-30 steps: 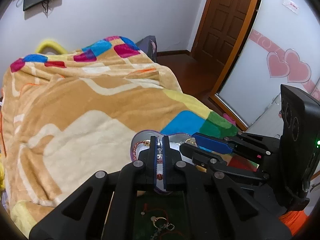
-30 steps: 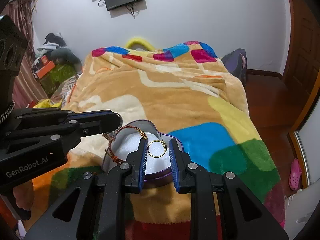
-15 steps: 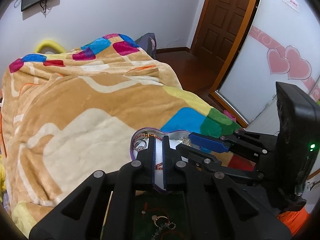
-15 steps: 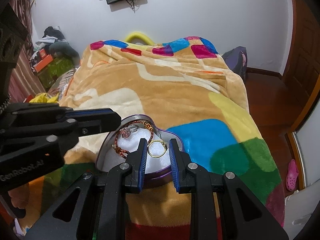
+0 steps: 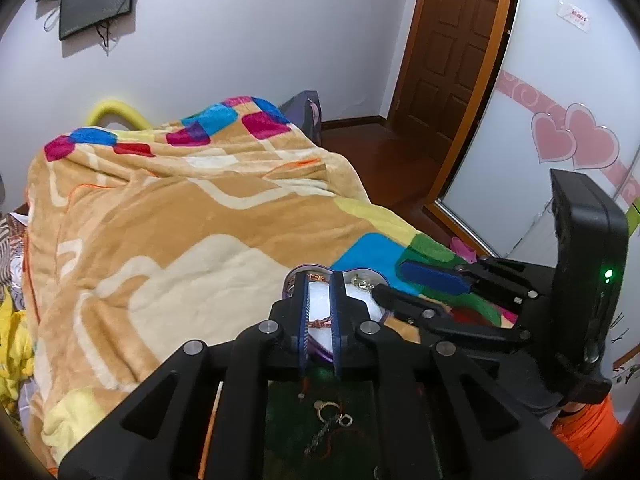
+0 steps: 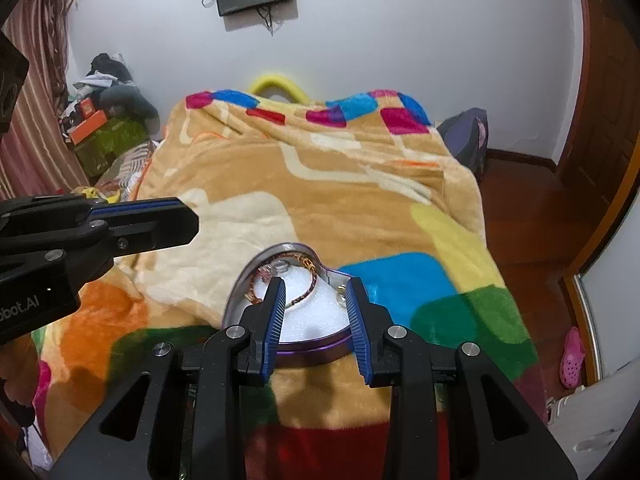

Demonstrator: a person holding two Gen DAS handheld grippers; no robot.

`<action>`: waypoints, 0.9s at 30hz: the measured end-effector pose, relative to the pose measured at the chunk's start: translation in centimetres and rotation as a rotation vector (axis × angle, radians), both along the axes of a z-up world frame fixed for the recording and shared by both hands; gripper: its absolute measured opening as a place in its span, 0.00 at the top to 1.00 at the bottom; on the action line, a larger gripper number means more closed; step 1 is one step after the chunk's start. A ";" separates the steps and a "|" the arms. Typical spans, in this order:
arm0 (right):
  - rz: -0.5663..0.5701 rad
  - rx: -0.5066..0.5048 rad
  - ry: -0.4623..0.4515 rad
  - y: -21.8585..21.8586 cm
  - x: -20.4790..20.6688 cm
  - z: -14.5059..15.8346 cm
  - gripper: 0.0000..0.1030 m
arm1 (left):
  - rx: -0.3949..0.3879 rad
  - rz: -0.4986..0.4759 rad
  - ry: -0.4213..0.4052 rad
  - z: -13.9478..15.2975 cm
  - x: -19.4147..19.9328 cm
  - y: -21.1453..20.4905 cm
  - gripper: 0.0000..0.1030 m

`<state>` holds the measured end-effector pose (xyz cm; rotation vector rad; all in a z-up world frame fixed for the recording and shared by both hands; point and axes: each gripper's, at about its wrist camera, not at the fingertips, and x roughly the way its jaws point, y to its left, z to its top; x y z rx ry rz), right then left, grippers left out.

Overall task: Organize jewelry
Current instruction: 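Move both grippers back to the jewelry and position the right over a silver ring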

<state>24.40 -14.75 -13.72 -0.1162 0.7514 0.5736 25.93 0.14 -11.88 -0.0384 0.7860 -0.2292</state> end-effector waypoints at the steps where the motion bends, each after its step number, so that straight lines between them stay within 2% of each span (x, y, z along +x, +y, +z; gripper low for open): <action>1: -0.001 0.001 -0.010 -0.1 -0.4 0.5 0.72 | 0.006 0.003 -0.007 0.3 -0.4 0.1 0.91; 7: -0.004 0.021 -0.055 -0.5 -2.4 2.5 0.72 | 0.017 0.015 -0.043 1.8 -2.8 0.4 0.83; 12: -0.003 0.029 -0.085 -0.7 -4.4 3.8 0.71 | 0.038 0.027 -0.071 2.6 -5.4 0.6 0.68; 15: -0.004 0.030 -0.094 -0.9 -5.5 4.0 0.68 | 0.044 0.030 -0.074 2.7 -6.6 0.8 0.64; 22: 0.002 0.029 -0.072 -0.7 -7.1 3.1 0.66 | 0.062 0.044 -0.042 1.5 -9.6 1.3 0.61; 27: 0.019 0.010 -0.014 -0.1 -8.0 1.1 0.66 | 0.065 0.061 0.004 -0.1 -10.9 1.9 0.61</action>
